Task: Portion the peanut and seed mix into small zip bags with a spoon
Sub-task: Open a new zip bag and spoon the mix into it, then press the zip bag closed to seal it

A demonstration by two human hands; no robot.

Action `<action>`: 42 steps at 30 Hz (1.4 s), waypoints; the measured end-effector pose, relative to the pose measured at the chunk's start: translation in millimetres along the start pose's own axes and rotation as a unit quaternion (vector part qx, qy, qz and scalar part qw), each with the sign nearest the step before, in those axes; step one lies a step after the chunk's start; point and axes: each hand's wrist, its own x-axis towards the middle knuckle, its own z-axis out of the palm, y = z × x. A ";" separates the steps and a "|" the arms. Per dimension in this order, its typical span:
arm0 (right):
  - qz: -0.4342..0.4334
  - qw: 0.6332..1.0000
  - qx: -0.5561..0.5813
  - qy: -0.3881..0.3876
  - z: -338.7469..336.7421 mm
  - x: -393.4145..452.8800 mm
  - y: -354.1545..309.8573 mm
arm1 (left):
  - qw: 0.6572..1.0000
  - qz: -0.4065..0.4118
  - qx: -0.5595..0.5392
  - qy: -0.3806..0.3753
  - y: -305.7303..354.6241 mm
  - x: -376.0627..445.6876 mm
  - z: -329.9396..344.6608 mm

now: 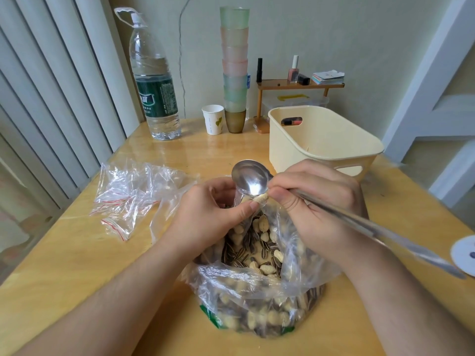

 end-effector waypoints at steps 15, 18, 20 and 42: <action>0.023 0.998 -0.019 -0.058 2.9 -3.5 6.5 | 0.976 0.023 -0.204 0.074 -1.6 8.9 -20.5; 0.047 0.984 0.007 -0.170 6.3 -7.1 5.7 | 0.977 0.027 -0.193 0.088 -4.4 10.1 -19.3; 0.081 0.965 -0.003 -0.249 9.6 -9.7 8.9 | 0.975 0.026 -0.194 0.100 -3.9 9.6 -19.3; 0.328 0.920 0.209 0.038 24.9 0.8 -0.8 | 0.953 -0.002 -0.304 0.013 13.3 1.6 -5.1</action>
